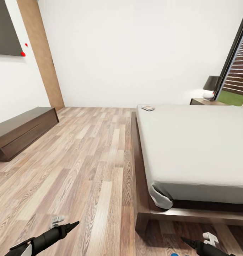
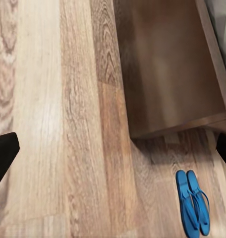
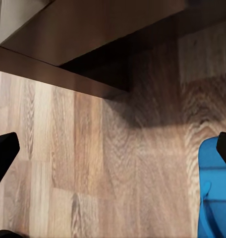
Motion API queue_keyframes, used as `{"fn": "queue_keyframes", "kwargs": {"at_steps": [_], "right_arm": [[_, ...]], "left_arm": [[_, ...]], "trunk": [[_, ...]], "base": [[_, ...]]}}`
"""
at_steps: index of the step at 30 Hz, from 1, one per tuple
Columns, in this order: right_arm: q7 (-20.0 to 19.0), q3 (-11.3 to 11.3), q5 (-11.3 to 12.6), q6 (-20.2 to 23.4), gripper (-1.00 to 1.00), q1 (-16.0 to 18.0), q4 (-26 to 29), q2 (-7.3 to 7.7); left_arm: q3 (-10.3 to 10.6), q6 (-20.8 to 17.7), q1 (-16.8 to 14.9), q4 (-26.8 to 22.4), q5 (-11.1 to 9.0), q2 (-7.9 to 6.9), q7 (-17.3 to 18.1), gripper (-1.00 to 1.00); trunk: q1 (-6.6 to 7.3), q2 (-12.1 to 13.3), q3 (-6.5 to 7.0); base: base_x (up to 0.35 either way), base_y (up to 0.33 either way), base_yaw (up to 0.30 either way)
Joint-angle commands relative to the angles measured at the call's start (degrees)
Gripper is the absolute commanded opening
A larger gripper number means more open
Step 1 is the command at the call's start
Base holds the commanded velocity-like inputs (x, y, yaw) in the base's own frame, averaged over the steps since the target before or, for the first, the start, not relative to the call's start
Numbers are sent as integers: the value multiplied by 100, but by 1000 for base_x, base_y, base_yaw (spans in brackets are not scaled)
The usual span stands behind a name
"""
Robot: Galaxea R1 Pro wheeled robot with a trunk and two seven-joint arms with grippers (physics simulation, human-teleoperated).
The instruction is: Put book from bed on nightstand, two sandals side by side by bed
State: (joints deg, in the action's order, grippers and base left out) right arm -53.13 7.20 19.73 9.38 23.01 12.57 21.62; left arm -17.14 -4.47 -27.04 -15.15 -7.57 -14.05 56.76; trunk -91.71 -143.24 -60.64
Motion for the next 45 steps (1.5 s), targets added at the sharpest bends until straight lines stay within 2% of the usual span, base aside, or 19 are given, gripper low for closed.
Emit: {"fn": "queue_keyframes", "kwargs": {"at_steps": [1,19,24,26,30,32,36,40,45], "right_arm": [[-21,25,22,58,100,2,0,0],[-14,19,22,58,100,2,0,-6],[15,16,22,56,100,2,-9,-15],[142,10,22,55,100,2,-13,-48],[875,-13,-17,55,100,2,-42,-412],[1086,-15,-69,55,100,2,-47,-524],[1255,-17,-160,55,100,2,-51,-611],[1309,-17,-187,55,100,2,-53,-639],[1312,-16,-189,62,100,2,-53,-642]], "left_arm": [[8,-46,-2,3,-43,-2,16,100],[9,-45,1,3,-43,38,-4,100],[9,-31,0,3,-35,94,-168,100],[9,20,0,3,-30,154,-312,100],[9,344,3,122,-26,344,-918,100],[9,473,5,202,-23,394,-1152,100],[14,692,6,372,-21,433,-1482,100],[10,904,6,598,-22,438,-1665,100],[13,926,6,626,-25,444,-1682,100]], "trunk": [[6,4,17],[401,726,341],[511,926,430],[555,1006,466],[642,1167,538],[686,1247,574],[774,1407,646],[840,1528,700],[840,1528,700]], "base": [[0,0,0],[0,0,0],[0,0,0],[0,0,0],[0,0,0],[0,0,0],[0,0,0],[0,0,0],[0,0,41]]}}
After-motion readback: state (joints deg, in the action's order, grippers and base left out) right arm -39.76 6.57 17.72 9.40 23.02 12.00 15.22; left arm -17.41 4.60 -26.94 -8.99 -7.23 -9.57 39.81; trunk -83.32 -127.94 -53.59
